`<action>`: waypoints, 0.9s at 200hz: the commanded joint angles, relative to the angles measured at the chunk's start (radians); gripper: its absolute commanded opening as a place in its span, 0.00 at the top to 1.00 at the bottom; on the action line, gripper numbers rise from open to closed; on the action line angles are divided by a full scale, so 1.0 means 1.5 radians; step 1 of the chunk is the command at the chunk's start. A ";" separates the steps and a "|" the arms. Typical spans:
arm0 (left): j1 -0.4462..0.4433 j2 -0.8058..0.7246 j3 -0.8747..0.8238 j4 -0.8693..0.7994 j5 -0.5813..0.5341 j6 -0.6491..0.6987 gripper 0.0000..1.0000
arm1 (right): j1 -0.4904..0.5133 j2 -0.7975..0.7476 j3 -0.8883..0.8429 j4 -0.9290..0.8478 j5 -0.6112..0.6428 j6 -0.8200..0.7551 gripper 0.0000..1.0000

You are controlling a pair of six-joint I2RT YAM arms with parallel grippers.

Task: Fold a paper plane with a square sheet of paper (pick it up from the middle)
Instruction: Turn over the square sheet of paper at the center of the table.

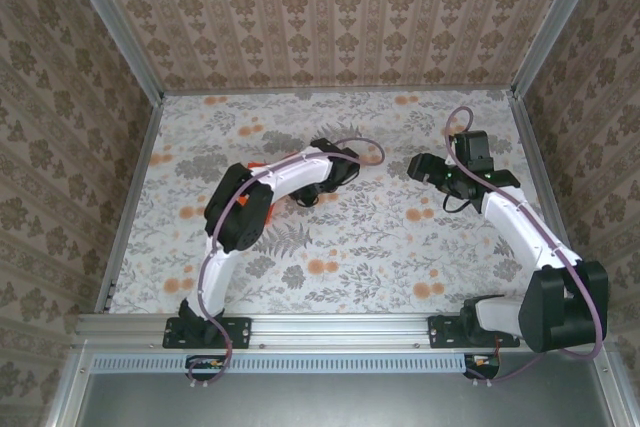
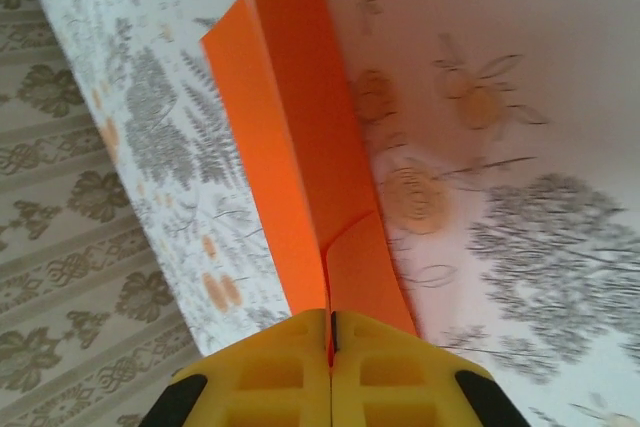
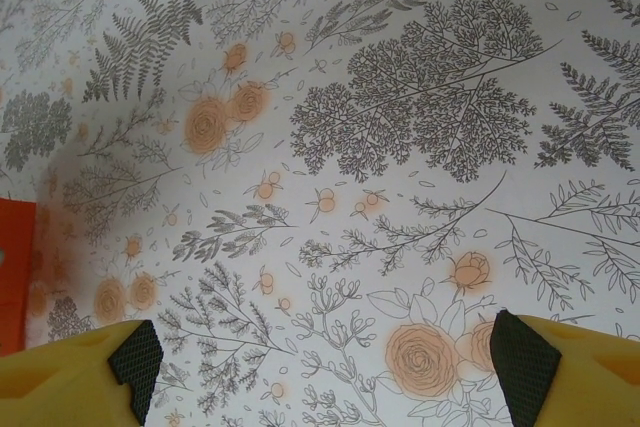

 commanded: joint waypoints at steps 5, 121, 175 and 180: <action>-0.021 -0.004 0.004 0.036 0.079 -0.013 0.92 | -0.007 0.010 -0.006 -0.020 0.001 -0.005 0.11; -0.033 -0.035 -0.034 0.160 0.322 -0.009 0.85 | -0.010 0.057 -0.004 -0.005 -0.038 0.018 0.11; -0.017 -0.075 -0.073 0.229 0.433 -0.014 0.73 | -0.010 0.068 -0.006 0.002 -0.061 0.029 0.11; -0.014 -0.080 -0.079 0.239 0.447 -0.014 0.71 | -0.010 0.069 -0.007 0.004 -0.065 0.030 0.11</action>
